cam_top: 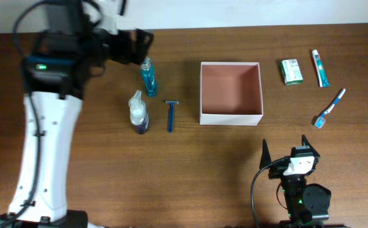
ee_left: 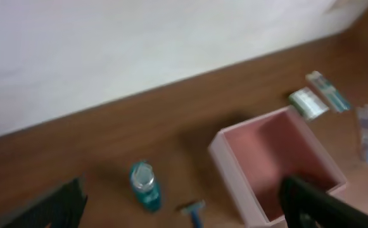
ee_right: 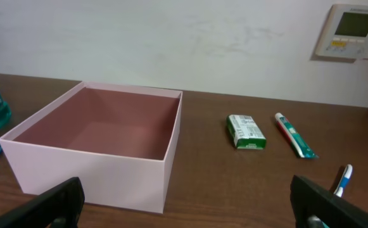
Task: Pack container
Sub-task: 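Raise the left arm and move the gripper above the teal mouthwash bottle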
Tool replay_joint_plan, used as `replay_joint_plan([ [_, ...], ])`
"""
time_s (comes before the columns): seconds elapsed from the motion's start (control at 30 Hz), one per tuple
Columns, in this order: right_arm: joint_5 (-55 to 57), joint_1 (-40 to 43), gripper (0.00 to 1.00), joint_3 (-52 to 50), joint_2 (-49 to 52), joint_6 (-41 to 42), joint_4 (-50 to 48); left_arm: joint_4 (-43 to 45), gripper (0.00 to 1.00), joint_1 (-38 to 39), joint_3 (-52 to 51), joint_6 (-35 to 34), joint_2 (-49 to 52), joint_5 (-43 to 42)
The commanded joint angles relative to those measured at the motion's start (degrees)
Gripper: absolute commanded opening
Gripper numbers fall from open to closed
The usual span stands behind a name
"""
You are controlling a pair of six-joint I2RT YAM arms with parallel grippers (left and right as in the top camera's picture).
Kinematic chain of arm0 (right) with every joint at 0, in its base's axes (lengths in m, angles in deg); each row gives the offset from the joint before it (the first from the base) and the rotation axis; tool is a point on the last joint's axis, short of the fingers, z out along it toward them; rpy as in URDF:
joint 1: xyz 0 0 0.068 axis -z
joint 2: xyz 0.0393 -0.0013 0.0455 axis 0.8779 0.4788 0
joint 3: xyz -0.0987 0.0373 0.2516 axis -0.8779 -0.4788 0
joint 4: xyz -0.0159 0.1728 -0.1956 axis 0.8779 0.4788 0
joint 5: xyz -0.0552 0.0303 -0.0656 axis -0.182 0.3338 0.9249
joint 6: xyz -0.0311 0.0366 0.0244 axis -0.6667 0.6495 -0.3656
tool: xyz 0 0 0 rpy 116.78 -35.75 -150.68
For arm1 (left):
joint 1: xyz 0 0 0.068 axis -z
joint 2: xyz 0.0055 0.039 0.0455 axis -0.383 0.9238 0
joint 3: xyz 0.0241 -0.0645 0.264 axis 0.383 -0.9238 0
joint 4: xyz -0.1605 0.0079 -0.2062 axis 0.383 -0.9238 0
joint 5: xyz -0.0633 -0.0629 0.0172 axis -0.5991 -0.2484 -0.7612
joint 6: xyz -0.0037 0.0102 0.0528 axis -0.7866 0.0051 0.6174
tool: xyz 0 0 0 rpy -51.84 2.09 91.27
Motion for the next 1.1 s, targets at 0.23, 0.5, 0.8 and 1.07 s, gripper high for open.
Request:
replay_joint_plan([
  [0.23,0.24,-0.52,0.99,-0.26,-0.37,0.0,0.35,-1.73,0.99,6.84,1.18,-1.64,1.95,21.68],
  [0.5,0.24,-0.52,0.99,-0.26,-0.37,0.0,0.35,-13.53,0.99,-1.09,5.53,-10.03,10.49,2.89],
  [0.8,0.24,-0.52,0.99,-0.26,-0.37,0.0,0.35,-17.2,0.99,0.68,14.1,-6.34,16.94,12.52],
  [1.07,0.24,-0.52,0.99,-0.26,-0.37,0.0,0.35,-18.71,1.0,3.67,14.1,-6.34,23.63,13.33],
])
